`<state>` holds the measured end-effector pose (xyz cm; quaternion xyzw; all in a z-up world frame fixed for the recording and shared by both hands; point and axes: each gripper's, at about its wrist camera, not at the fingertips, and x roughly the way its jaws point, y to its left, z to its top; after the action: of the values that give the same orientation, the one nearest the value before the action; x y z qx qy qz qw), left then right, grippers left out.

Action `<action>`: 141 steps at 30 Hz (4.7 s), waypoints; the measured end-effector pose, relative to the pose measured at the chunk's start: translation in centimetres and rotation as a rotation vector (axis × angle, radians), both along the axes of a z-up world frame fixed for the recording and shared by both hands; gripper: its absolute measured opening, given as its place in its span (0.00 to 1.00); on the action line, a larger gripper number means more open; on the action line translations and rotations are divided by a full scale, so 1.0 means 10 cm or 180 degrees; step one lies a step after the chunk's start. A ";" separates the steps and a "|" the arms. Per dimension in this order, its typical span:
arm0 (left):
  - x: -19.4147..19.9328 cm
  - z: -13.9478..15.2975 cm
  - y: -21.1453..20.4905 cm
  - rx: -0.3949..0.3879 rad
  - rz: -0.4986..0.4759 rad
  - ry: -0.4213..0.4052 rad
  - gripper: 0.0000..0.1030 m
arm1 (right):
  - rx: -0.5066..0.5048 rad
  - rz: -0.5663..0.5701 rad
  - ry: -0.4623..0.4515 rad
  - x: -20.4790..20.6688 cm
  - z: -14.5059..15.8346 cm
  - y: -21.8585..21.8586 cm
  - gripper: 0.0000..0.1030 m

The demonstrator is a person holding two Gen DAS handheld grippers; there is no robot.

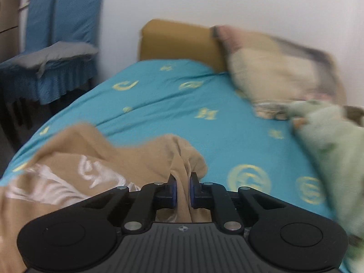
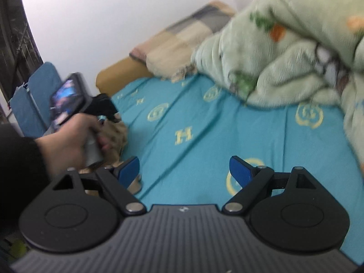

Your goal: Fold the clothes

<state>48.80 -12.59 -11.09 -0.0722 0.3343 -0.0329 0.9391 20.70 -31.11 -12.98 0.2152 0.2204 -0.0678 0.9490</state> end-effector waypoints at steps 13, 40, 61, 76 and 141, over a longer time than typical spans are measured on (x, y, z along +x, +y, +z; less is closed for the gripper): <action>-3.51 1.18 0.83 -0.0489 -0.1121 -0.0646 0.11 | -0.0065 -0.0083 -0.0551 -0.62 0.49 -0.12 0.85; -3.85 0.60 1.59 -0.0664 -0.0457 -0.0123 0.59 | 0.0232 0.0822 0.1090 -0.50 -0.17 0.37 0.85; -3.81 0.60 1.26 -0.0138 -0.0685 -0.0431 0.03 | 0.0083 0.1020 0.0778 -0.38 -0.14 0.60 0.85; -4.75 0.94 1.57 -0.0560 -0.0620 -0.0769 0.03 | -0.0040 0.0750 0.0457 -0.34 -0.06 0.52 0.85; -4.62 0.95 1.83 -0.0336 0.0734 -0.0718 0.65 | -0.1065 0.0062 -0.0267 -1.01 0.61 0.50 0.85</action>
<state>2.60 5.70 -1.60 -0.1551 0.2141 0.0496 0.9631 10.56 -26.06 -6.88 0.0547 0.1683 -0.0853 0.9805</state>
